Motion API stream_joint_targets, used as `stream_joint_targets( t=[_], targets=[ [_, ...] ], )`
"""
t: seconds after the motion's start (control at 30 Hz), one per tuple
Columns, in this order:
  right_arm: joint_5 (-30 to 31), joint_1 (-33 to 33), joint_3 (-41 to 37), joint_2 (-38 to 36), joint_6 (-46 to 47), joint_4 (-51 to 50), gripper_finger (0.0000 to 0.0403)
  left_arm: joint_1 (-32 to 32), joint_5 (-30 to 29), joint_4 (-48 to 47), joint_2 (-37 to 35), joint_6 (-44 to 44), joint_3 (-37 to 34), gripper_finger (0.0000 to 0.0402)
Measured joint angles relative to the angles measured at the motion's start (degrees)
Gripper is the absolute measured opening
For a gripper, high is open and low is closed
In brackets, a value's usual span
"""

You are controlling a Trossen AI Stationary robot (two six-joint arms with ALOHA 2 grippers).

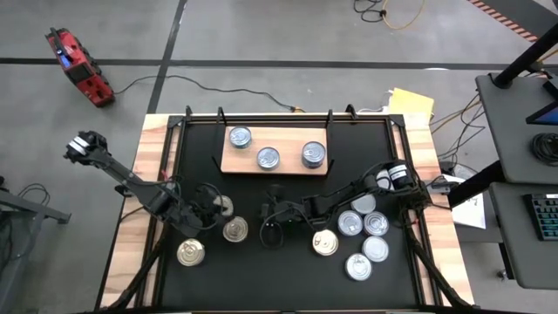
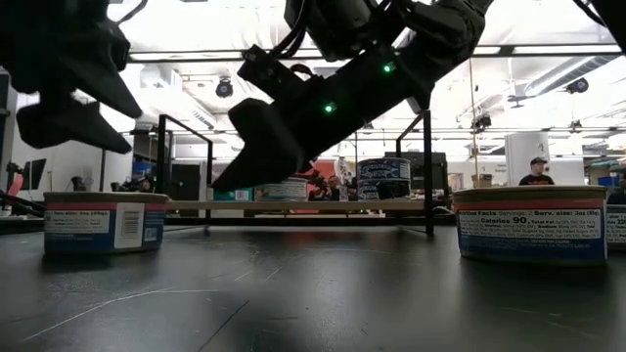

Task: Stack canned seafood by type on shelf
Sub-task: Put the blue tuna can on the shelf

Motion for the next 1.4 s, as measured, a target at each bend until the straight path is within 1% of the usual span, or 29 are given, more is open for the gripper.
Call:
stream_joint_targets(
  t=[0.13, 0.2, 0.27, 0.33, 0.4, 0.53, 0.57, 0.6, 0.7, 0.8, 1.0, 1.13, 1.23, 1.4],
  targets=[
    [-1.11, -0.15, 0.02, -1.53, 3.22, -5.32, 0.0013, -0.29, 6.05, -0.34, 2.65, 5.84, 4.66, 0.0232],
    [-4.32, -0.40, 0.00, -2.11, 5.49, -6.87, 0.0013, -0.93, 7.43, -0.78, 4.51, 10.31, 7.39, 0.0228],
    [-9.67, -0.62, -0.02, -2.24, 8.04, -6.92, 0.0013, -1.73, 8.57, -4.31, 6.95, 12.60, 10.00, 0.0211],
    [-14.90, -0.80, -0.06, -2.24, 10.46, -7.10, 0.0013, -2.46, 9.85, -9.44, 10.00, 12.69, 12.49, 0.0181],
    [-18.11, -0.79, -0.14, -2.24, 11.88, -7.13, 0.0013, -3.26, 11.77, -14.60, 13.41, 12.04, 14.58, 0.0139],
    [-18.16, -0.74, -0.17, -2.24, 12.71, -6.04, 0.0013, -4.49, 13.75, -19.04, 20.12, 11.06, 17.19, 0.0033],
    [-17.99, -0.76, -0.17, -2.24, 12.71, -5.45, 0.0013, -4.51, 14.43, -19.19, 21.58, 10.95, 17.61, 0.0017],
    [-17.99, -0.76, -0.17, -2.24, 12.71, -4.79, 0.0013, -4.50, 14.66, -19.29, 22.90, 10.75, 18.00, 0.0010],
    [-17.96, -0.81, -0.17, -2.26, 12.71, -4.20, 0.0013, -4.46, 13.75, -19.94, 25.86, 10.62, 18.70, 0.0016],
    [-17.97, -0.79, -0.09, -2.26, 12.69, -4.30, 0.0013, -4.49, 12.69, -19.79, 27.09, 10.89, 19.17, 0.0006],
    [-17.95, -0.76, -0.09, -2.26, 12.65, -3.71, 0.0013, -4.50, 11.55, -19.61, 27.22, 11.23, 19.13, 0.0001],
    [-17.95, -0.74, -0.20, -2.26, 11.84, 0.64, 0.0013, -4.51, 11.19, -18.27, 27.30, 12.80, 19.04, 0.0000],
    [-17.93, -0.77, -0.22, -2.28, 11.82, 2.11, 0.0013, -5.23, 11.15, -16.94, 27.42, 14.86, 19.00, 0.0000],
    [-17.94, -1.12, -0.20, -2.28, 14.40, 1.75, 0.0013, -6.69, 10.28, -16.72, 27.64, 15.46, 19.00, 0.0000]
  ],
)
